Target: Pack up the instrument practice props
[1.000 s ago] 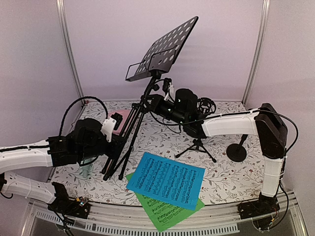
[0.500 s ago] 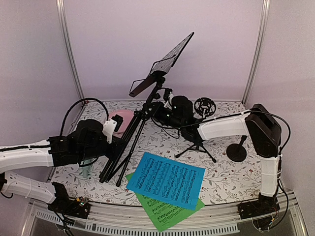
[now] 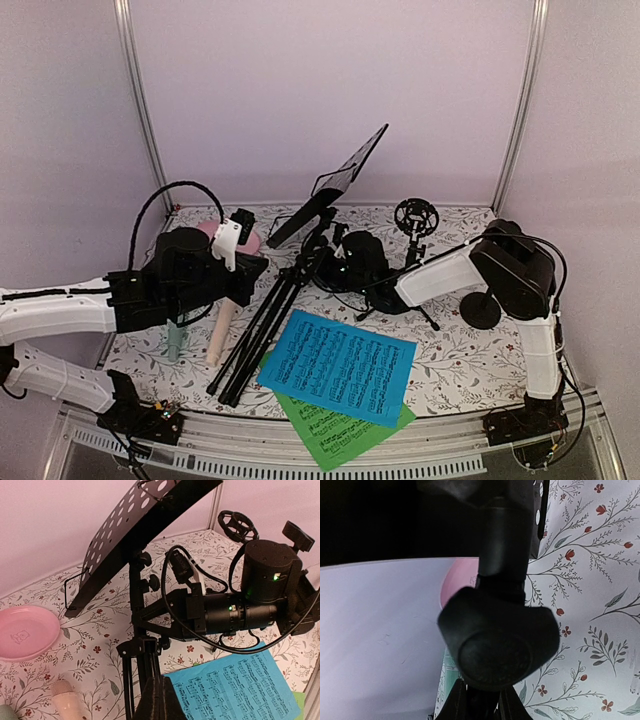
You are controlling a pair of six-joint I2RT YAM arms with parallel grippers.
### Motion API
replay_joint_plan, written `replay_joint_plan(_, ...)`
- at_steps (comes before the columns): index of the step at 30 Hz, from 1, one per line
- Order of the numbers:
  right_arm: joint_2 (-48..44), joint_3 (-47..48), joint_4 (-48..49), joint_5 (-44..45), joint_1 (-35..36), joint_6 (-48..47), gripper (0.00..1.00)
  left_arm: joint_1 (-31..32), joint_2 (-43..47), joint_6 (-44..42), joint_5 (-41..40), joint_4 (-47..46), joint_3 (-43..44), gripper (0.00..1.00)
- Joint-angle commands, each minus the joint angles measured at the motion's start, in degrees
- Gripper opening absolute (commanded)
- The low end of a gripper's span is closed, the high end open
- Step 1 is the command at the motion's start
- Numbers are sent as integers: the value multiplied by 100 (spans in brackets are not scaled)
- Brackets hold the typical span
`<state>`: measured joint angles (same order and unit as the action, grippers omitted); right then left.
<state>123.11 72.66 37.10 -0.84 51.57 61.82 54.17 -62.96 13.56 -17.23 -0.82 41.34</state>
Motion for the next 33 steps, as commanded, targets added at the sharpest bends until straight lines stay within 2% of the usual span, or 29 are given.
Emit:
replay_joint_plan(1,27,7,1071,-311,137,-418,0,-25,-362,-152,-215,-172,136,0)
replay_joint_plan(8,56,-266,1221,-371,97,-152,0,-30,-445,-150,-236,-245,111,0)
replay_joint_plan(18,-241,-899,1509,-320,71,316,37,-30,-438,-152,-213,-243,112,1)
replay_joint_plan(33,-630,-556,70,130,181,165,70,-29,-532,-161,-243,-238,129,1)
